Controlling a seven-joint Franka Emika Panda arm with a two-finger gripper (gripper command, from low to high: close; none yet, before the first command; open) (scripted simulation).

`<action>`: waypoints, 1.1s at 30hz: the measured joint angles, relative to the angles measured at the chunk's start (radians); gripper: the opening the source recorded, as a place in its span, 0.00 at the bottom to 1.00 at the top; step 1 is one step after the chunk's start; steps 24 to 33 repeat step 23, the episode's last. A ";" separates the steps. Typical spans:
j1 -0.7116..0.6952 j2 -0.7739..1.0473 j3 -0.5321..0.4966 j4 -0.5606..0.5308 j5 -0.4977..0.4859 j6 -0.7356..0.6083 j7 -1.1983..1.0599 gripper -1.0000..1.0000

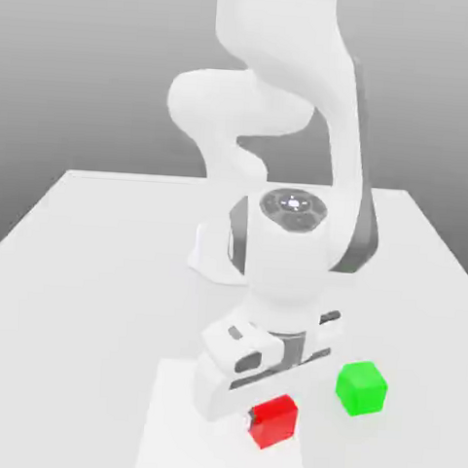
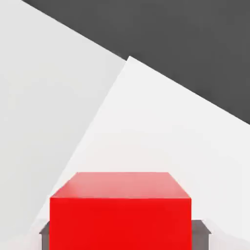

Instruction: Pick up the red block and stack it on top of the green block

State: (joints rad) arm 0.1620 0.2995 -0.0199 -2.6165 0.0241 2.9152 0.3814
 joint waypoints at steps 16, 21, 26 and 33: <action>0.254 -0.307 0.115 -0.112 -0.022 -0.195 -0.257 0.00; 0.258 -0.177 0.100 -0.109 -0.059 -0.069 -0.236 1.00; 0.259 -0.177 0.100 -0.109 -0.059 -0.069 -0.236 1.00; 0.259 -0.177 0.100 -0.109 -0.059 -0.069 -0.236 1.00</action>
